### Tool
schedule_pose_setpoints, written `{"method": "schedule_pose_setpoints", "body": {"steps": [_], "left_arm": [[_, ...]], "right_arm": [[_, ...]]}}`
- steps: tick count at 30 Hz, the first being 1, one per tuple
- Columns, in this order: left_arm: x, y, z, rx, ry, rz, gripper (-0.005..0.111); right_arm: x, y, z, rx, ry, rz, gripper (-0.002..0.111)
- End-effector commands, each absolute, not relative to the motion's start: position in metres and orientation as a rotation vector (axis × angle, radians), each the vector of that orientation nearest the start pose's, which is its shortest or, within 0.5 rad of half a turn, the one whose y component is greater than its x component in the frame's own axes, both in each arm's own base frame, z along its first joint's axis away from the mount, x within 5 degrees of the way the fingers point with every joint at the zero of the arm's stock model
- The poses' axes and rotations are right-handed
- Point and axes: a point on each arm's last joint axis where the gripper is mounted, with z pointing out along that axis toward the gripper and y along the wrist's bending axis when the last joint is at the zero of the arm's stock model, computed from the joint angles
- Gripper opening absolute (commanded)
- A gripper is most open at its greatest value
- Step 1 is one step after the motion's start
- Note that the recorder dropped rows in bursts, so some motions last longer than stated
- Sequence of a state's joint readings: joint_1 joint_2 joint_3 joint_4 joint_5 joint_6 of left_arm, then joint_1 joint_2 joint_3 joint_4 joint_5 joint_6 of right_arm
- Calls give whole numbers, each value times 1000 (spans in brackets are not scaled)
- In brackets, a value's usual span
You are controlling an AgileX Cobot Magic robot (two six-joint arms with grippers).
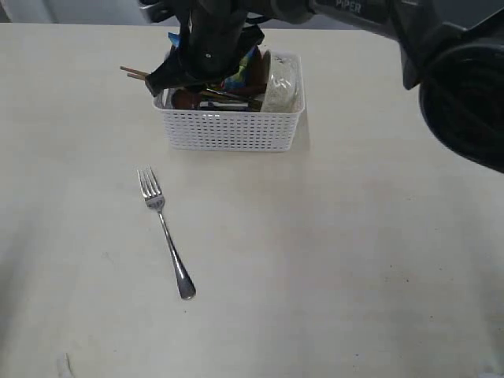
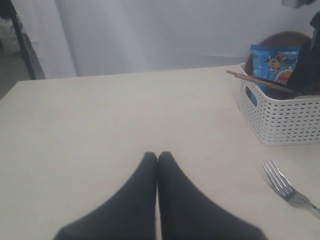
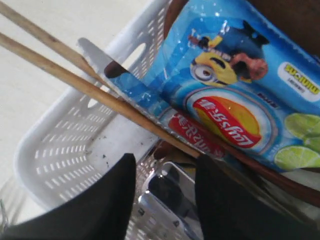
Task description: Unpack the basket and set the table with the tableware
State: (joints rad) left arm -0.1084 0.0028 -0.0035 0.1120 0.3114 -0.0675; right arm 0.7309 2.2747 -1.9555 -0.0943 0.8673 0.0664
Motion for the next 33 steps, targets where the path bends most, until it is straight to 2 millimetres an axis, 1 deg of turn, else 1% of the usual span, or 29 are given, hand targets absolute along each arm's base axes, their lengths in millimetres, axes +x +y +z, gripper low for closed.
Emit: {"method": "schedule_pose_setpoints", "body": {"steps": [1,7,11,14,15,17,22,24,28,33], "left_arm": [[54,-3,186,111,1783,-28,0],[54,-4,186,104,1784,-39,0],[54,-4,186,104,1784,-39,0],[54,-4,186,104,1784,-39,0],[54,-4,186,104,1784,-39,0],[54,-4,186,104,1784,-39,0],[54,-4,186,104,1784,-39,0],[54,-4,186,104,1784,-39,0],[54,-4,186,105,1783,-37,0],[54,-4,186,105,1783,-37,0]], "right_arm": [[384,328,194,-965,2480,102,50],[389,326,180,-1002,2468,4,51],[391,328,174,-1022,2442,7,51],[392,331,174,-1025,2413,13,50],[392,331,175,-1024,2406,17,48],[393,332,175,-1028,2393,16,40],[394,330,175,-1047,2377,-21,9],[394,330,175,-1057,2376,-29,0],[393,329,181,-1058,2372,-30,0],[391,325,198,-1051,2351,-44,0]]}}
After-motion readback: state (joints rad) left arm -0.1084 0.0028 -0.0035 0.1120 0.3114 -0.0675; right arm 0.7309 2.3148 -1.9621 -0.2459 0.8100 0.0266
